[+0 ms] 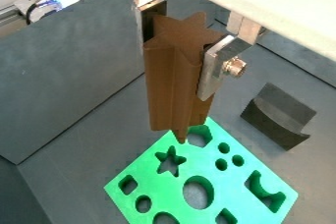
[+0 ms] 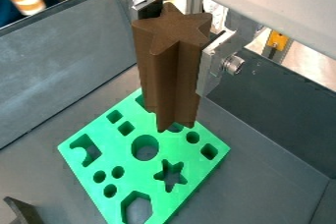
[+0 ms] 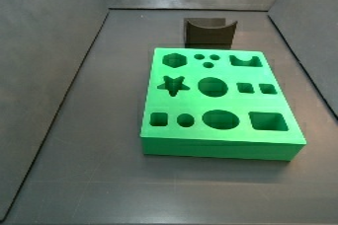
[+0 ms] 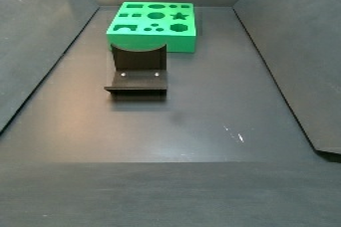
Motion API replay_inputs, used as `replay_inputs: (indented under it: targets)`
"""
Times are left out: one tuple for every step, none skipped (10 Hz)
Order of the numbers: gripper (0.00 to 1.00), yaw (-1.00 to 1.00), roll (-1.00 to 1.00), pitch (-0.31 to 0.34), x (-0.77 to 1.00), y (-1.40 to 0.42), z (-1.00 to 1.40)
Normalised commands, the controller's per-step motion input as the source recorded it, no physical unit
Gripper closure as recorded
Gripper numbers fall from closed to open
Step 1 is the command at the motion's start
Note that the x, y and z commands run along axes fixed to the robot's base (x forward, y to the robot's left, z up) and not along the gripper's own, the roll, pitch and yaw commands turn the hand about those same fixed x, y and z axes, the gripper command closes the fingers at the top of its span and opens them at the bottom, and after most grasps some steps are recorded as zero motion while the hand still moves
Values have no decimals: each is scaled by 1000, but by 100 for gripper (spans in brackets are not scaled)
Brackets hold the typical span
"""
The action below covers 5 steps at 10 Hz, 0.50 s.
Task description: Insert the star object.
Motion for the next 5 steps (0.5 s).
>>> replay_inputs:
  targets:
    - [100, -11, 0, -13, -37, 0, 0]
    - [100, 0, 59, -143, -206, -151, -131]
    - [100, 26, 41, -57, -49, 86, -429]
    - [100, 360, 67, -140, -34, 37, -946]
    - [100, 383, 80, -107, -86, 109, -1000]
